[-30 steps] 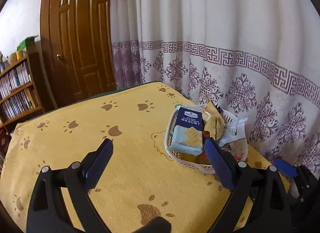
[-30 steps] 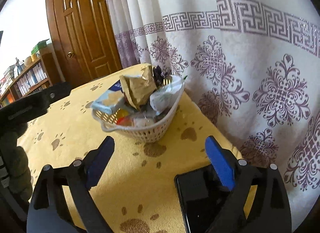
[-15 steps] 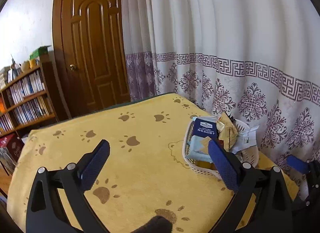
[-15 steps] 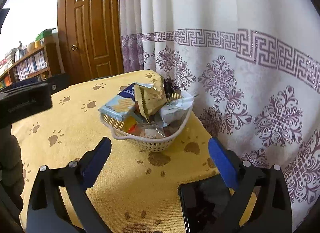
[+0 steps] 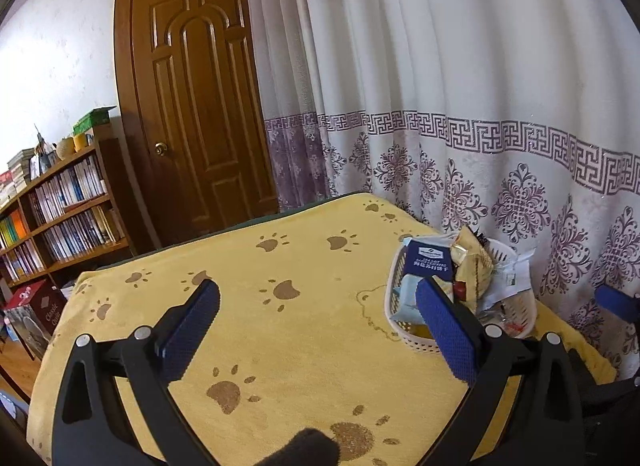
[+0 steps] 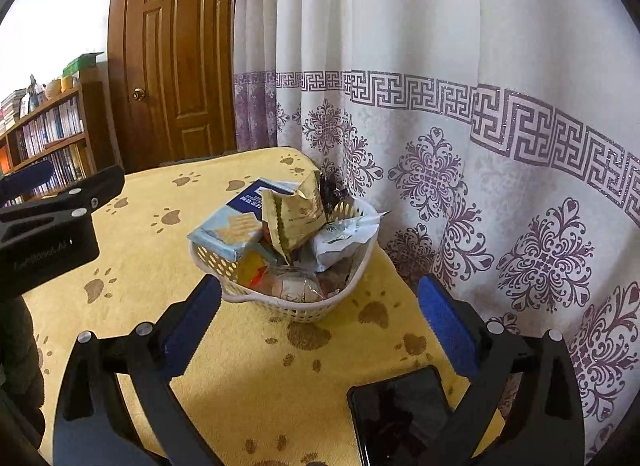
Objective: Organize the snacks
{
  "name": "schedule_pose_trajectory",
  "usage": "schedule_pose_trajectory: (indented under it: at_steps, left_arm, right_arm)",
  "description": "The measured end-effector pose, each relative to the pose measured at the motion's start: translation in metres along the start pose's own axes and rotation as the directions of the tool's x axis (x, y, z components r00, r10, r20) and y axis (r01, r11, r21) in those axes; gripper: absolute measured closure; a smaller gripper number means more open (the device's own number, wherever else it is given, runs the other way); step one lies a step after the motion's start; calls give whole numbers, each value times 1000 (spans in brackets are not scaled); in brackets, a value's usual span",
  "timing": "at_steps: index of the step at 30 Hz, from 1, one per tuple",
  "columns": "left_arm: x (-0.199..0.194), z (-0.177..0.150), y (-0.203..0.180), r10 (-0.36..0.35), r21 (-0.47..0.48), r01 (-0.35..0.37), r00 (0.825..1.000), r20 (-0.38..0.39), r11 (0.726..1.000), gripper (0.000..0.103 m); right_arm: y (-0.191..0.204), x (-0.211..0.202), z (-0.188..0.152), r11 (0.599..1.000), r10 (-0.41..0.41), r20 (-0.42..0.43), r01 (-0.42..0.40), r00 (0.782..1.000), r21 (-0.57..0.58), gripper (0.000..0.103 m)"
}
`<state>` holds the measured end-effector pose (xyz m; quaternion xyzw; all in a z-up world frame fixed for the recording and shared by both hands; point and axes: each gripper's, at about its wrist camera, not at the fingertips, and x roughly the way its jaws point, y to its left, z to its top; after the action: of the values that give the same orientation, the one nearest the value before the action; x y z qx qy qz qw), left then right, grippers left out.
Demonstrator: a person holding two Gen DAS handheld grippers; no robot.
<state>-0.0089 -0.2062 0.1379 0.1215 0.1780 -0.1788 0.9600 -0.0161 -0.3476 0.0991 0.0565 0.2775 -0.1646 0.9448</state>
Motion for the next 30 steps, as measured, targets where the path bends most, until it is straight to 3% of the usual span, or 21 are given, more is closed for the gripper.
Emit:
schedule_pose_trajectory:
  at_steps: [11,30]
  left_arm:
    - [4,-3,-5,31,27,-31,1000,-3,999,5]
    - [5,-5,-8,24,47,-24,1000,-5,999,5]
  right_arm:
    - [5,4,1,1000,-3,-9,3,1000,-17,3]
    - [6,6,0,1000,-18,-17,18,1000,-22,3]
